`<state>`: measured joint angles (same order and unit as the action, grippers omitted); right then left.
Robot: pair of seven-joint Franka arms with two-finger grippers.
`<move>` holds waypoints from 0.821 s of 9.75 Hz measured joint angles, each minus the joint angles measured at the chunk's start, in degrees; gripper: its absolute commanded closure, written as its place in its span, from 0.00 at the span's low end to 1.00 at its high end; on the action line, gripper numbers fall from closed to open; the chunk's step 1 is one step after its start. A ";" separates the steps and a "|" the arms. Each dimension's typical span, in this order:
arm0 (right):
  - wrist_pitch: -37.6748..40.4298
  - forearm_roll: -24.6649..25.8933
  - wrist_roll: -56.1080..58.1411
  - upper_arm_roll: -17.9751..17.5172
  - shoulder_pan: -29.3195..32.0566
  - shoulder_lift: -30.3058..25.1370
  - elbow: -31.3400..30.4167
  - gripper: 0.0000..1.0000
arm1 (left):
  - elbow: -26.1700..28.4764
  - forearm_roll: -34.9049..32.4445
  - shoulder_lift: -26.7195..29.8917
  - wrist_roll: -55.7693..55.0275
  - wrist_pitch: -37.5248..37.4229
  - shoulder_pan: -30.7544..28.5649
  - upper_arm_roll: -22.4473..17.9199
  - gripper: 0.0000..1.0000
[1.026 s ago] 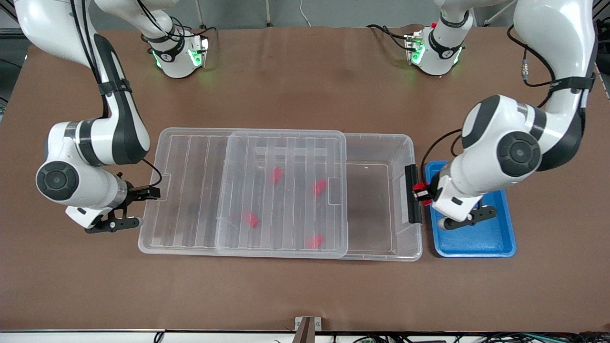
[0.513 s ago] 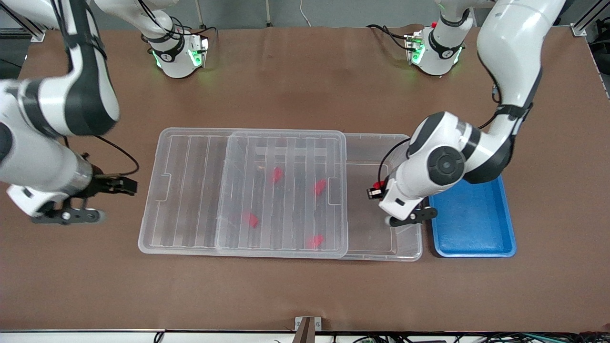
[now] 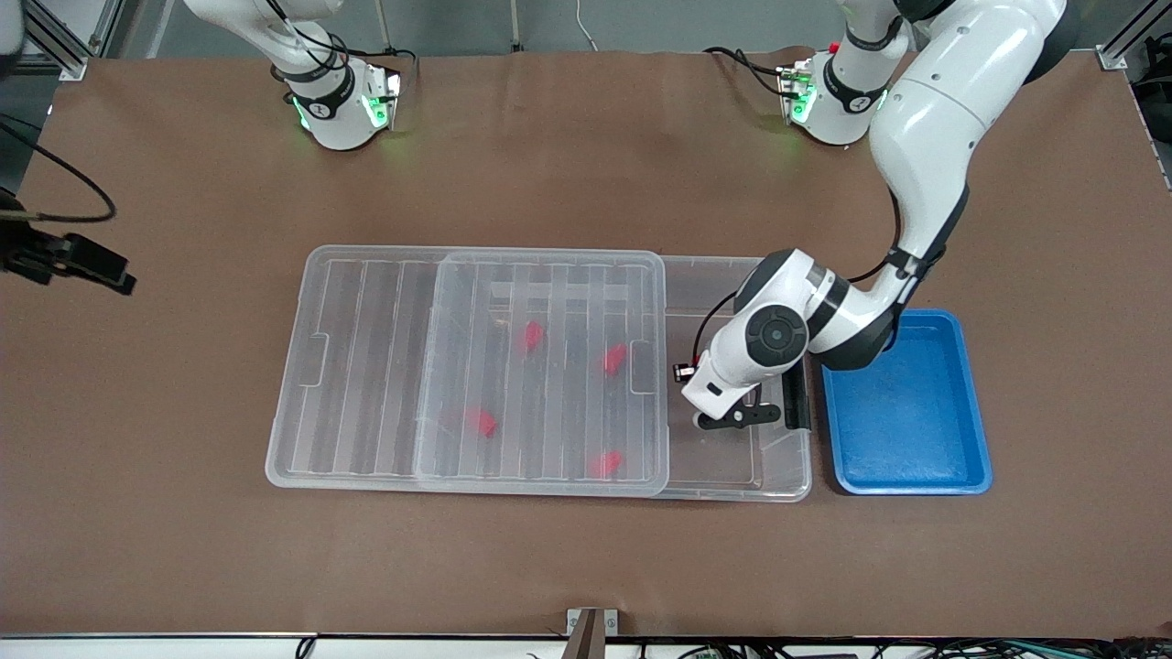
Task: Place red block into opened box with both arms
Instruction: 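Lower the red block into the box and open the left gripper, then raise the left gripper out of the box and draw it back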
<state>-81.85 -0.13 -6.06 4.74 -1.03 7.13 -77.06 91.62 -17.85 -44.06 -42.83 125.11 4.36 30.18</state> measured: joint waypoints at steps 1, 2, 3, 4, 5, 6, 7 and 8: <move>1.86 -0.12 1.03 0.03 1.42 -1.13 -0.19 0.00 | 1.21 -2.09 -0.41 0.00 0.66 0.06 0.00 0.68; 2.13 -0.23 1.66 0.01 2.33 -1.77 -0.58 0.00 | 1.66 -3.64 -1.07 0.00 0.98 0.05 -0.01 0.39; 1.77 -0.34 1.85 -0.08 2.73 -1.88 -0.83 0.00 | 1.73 -4.08 -1.75 0.00 1.33 0.04 -0.02 0.00; 1.54 -0.48 1.92 -0.24 2.75 -1.87 -1.07 0.00 | 1.73 -4.21 -2.11 0.00 1.64 0.01 -0.03 0.00; 1.49 -0.59 1.92 -0.51 2.59 -1.87 -1.30 0.00 | 1.54 -4.26 -2.11 0.00 1.78 -0.03 0.00 0.00; 1.41 -0.61 1.92 -0.63 2.50 -1.87 -1.46 0.00 | 1.01 -4.27 -1.76 -0.01 1.78 -0.20 0.08 0.00; 1.35 -0.61 1.92 -0.62 2.51 -1.87 -1.53 0.00 | 0.40 -4.27 -0.50 -0.01 1.11 -0.69 0.43 0.00; 1.32 -0.61 1.92 -0.61 2.52 -1.88 -1.54 0.00 | -0.20 -4.27 1.72 -0.01 -1.01 -1.39 1.32 0.00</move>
<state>-80.53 -0.74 -4.14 4.13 1.49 5.25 -78.60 91.42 -22.12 -42.33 -42.84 124.10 2.97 31.51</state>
